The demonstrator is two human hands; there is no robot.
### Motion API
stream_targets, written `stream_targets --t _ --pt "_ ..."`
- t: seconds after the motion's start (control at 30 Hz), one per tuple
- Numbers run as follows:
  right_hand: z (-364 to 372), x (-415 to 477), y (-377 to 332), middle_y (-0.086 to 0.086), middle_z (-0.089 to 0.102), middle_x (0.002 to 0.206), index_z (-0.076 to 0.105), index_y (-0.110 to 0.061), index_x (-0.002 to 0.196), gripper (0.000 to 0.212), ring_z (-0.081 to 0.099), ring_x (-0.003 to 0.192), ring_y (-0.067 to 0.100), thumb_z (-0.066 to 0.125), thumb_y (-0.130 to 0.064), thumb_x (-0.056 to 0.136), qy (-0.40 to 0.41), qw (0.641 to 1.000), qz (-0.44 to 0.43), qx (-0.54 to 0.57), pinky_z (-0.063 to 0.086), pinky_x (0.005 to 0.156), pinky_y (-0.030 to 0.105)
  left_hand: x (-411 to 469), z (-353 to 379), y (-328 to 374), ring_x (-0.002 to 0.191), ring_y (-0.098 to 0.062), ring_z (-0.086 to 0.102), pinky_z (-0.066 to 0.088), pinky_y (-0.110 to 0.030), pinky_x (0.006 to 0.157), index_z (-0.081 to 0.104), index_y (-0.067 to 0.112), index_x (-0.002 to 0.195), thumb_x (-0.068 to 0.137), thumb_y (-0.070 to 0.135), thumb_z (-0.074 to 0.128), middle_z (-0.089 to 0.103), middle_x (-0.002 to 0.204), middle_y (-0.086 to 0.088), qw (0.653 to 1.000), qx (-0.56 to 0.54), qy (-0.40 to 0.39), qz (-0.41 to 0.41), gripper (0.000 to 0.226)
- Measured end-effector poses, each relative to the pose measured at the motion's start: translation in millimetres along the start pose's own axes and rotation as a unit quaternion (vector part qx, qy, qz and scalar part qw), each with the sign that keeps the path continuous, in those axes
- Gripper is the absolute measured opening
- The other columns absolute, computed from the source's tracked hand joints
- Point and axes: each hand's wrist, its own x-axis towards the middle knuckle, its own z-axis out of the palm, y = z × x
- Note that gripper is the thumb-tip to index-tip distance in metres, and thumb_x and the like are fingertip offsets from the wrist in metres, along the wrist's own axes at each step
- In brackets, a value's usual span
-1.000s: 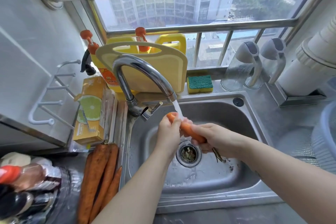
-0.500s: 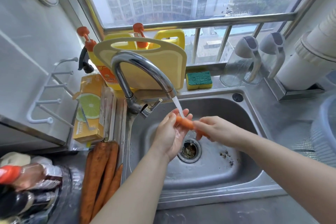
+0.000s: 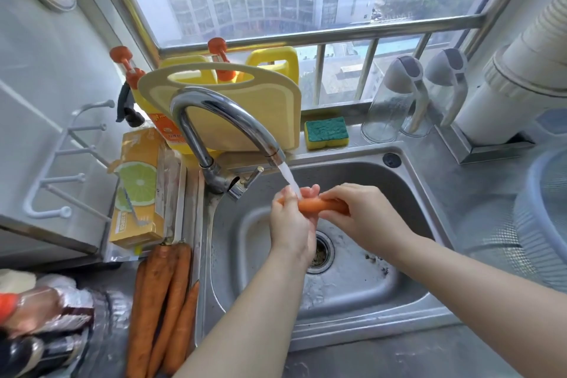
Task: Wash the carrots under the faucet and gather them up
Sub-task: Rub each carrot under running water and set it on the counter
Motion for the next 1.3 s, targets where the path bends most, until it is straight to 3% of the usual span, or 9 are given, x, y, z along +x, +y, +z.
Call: stream_targets --t 0.1,0.2,0.3,0.5,0.7,0.9,1.03,1.17,1.3 --pt "2.8 6.8 -5.4 -0.005 0.065 0.071 0.074 -0.016 0.093 0.017 0.052 0.059 0.003 0.067 -0.029 0.085 -0.075 0.991 0.074 0.077 0.038 0.058 0.015 -6.8 -7.9 0.8 0.092 -0.018 0.064 0.054 -0.031 0.077 0.036 0.013 0.117 0.101 0.007 0.035 0.056 0.101 -0.010 0.995 0.076 -0.042 0.050 0.017" --pt "3.2 15.0 -7.6 0.009 0.063 0.062 0.074 -0.011 0.076 0.039 0.043 0.051 0.006 0.058 -0.043 0.089 -0.134 0.960 0.171 0.177 0.033 0.048 0.017 -7.6 -21.3 11.1 0.101 -0.020 0.063 0.054 -0.033 0.083 0.031 0.016 0.128 0.099 0.002 0.039 0.055 0.116 -0.010 0.986 0.131 -0.084 0.060 0.033" --pt "11.5 23.5 -16.0 -0.001 0.063 0.064 0.074 -0.009 0.077 0.041 0.043 0.055 0.008 0.061 -0.047 0.086 -0.152 0.936 0.216 0.234 0.032 0.048 0.018 -5.6 -28.6 22.3 0.108 -0.024 0.061 0.051 -0.035 0.090 0.035 0.015 0.129 0.099 0.001 0.036 0.056 0.120 -0.015 0.984 0.140 -0.078 0.077 0.033" --pt "17.7 34.6 -22.6 0.001 0.059 0.070 0.073 -0.006 0.098 0.018 0.039 0.051 0.002 0.064 -0.017 0.088 -0.208 0.872 0.235 0.377 0.032 0.050 0.013 -3.1 -32.8 39.3 0.104 -0.018 0.062 0.055 -0.026 0.077 0.042 0.019 0.118 0.099 0.000 0.035 0.060 0.113 -0.007 0.982 0.137 -0.074 0.104 0.027" --pt "18.6 31.2 -24.9 -0.012 0.059 0.056 0.076 -0.010 0.082 0.017 0.048 0.047 -0.005 0.070 -0.026 0.084 -0.130 0.910 0.200 0.339 0.034 0.048 0.004 -5.8 -29.8 34.7 0.096 -0.013 0.063 0.056 -0.023 0.077 0.040 0.019 0.114 0.098 -0.003 0.037 0.059 0.106 -0.003 0.974 0.170 -0.091 0.122 0.027" --pt "16.7 32.2 -21.2 -0.013 0.054 0.051 0.074 -0.010 0.097 0.016 0.038 0.048 0.001 0.059 -0.010 0.090 -0.191 0.873 0.217 0.393 0.031 0.044 0.011 -3.2 -28.8 37.3 0.101 -0.018 0.061 0.055 -0.026 0.083 0.038 0.014 0.119 0.097 -0.006 0.036 0.059 0.105 -0.005 0.971 0.173 -0.094 0.137 0.029" --pt "17.2 32.8 -22.1 -0.013 0.055 0.042 0.072 -0.001 0.094 0.019 0.046 0.039 -0.003 0.063 -0.017 0.089 -0.134 0.872 0.254 0.397 0.033 0.041 0.007 -2.6 -30.1 31.3 0.101 -0.016 0.061 0.056 -0.022 0.081 0.042 0.021 0.111 0.097 -0.005 0.037 0.057 0.113 -0.008 0.963 0.204 -0.105 0.138 0.030" --pt "17.3 33.6 -20.4 0.000 0.048 0.062 0.073 -0.012 0.085 0.024 0.033 0.052 0.006 0.050 -0.012 0.094 -0.178 0.834 0.280 0.441 0.024 0.048 0.017 0.2 -29.4 34.6 0.099 -0.016 0.061 0.055 -0.025 0.085 0.041 0.016 0.114 0.097 -0.006 0.036 0.056 0.108 -0.007 0.970 0.173 -0.097 0.140 0.028" --pt "15.3 34.1 -22.5 -0.009 0.054 0.051 0.075 -0.007 0.092 0.024 0.034 0.047 0.004 0.061 -0.027 0.090 -0.165 0.853 0.299 0.395 0.027 0.044 0.013 -0.6 -30.8 32.7 0.108 -0.020 0.060 0.052 -0.030 0.093 0.043 0.022 0.109 0.098 -0.002 0.038 0.057 0.115 -0.011 0.961 0.215 -0.104 0.138 0.027"
